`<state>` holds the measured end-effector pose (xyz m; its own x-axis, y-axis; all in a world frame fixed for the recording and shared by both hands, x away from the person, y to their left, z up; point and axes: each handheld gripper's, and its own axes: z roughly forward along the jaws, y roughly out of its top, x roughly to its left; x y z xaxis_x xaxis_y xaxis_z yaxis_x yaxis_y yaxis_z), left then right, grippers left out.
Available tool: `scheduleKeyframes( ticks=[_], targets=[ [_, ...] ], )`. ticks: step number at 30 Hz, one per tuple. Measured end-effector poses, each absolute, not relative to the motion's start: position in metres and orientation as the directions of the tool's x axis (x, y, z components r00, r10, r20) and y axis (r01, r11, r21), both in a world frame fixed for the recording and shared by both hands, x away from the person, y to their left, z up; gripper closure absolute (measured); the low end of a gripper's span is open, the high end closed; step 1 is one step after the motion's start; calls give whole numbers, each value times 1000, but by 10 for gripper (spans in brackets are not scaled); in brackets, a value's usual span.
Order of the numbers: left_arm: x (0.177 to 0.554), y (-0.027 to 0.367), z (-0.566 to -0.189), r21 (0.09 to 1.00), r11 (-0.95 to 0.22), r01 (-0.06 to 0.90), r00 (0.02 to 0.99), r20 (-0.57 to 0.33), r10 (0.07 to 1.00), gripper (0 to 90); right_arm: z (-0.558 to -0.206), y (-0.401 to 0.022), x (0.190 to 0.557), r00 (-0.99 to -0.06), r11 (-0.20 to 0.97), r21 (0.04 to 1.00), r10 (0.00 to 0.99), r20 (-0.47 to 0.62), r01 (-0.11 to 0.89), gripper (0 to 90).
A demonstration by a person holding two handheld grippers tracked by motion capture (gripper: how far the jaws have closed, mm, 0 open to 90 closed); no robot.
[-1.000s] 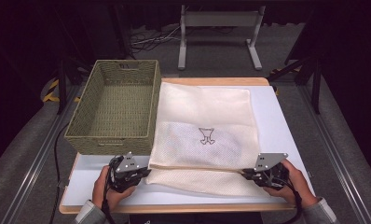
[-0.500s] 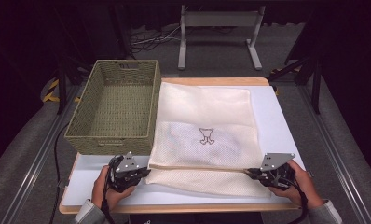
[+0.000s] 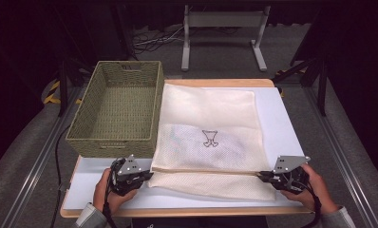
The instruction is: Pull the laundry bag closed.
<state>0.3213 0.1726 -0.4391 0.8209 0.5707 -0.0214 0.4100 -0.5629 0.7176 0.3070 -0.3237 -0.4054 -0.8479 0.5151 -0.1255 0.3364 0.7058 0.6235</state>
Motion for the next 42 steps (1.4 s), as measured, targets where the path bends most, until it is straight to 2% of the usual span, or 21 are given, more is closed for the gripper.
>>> scheduleKeyframes(
  ticks=[18,42],
  targets=[
    [320,173,-440,714,-570,406,821,-11,571,867,-410,-331,309,-815,733,571,552,-179,371,824],
    [318,173,-440,718,-568,402,821,-8,571,855,-410,-336,310,-797,728,561,574,-186,394,823]
  ],
)
